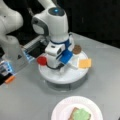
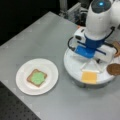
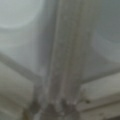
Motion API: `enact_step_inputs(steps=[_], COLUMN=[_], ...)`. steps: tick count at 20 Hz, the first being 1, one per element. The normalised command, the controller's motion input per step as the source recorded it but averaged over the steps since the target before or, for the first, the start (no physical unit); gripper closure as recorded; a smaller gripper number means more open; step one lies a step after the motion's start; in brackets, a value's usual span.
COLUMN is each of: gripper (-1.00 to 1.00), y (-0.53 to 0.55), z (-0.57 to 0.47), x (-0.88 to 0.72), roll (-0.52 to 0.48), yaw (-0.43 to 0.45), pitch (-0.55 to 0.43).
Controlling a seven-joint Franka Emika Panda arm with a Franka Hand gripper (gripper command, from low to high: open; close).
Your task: Ingredient selection for cheeseburger or sandwich
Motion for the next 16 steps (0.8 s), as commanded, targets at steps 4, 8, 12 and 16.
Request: enact_step_inputs(steps=[4,8,12,16], gripper=[-1.00,-1.00,-1.00,-1.00], y=[-0.01,-0.01,0.01,0.03], z=[-0.13,-0.15,-0.13,-0.12], x=[-0.14,-0.15,-0.19,-0.20], roll=[0.010,-0.003,0.017,0.045], yaw=[0.160,0.259,0.372,0.365], pitch=[-0.156,-0.176,-0.123,-0.105])
